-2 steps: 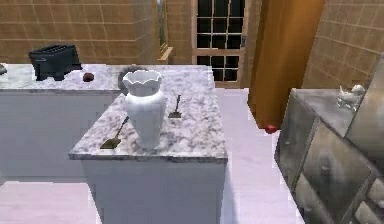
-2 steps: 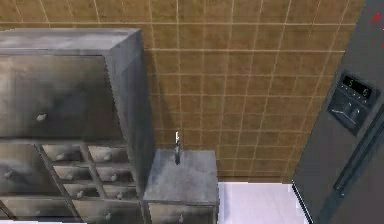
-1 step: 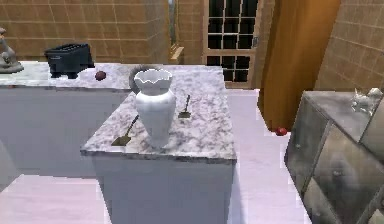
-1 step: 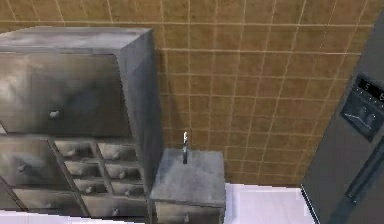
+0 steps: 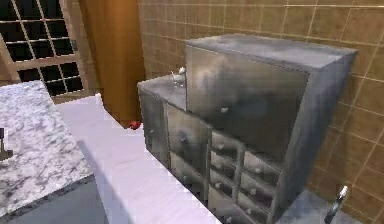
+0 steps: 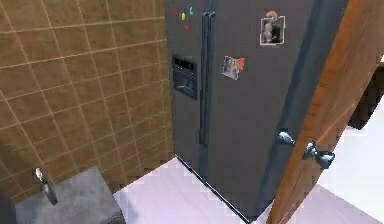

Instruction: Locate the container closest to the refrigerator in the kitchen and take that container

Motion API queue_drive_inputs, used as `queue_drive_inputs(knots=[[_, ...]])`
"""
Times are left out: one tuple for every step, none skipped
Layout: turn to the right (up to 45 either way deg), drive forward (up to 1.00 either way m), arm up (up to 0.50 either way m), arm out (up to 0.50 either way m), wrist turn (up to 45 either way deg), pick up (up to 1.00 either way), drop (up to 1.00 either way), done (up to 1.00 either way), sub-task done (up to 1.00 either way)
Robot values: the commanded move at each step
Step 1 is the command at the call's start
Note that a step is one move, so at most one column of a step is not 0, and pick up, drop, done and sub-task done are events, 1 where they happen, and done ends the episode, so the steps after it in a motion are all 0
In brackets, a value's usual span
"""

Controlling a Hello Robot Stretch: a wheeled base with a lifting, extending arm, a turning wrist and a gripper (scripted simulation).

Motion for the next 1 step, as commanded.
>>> queue_drive_inputs(knots=[[45.0,0.0,0.0,0.0,0.0,0.0,0.0,0.0,0.0]])
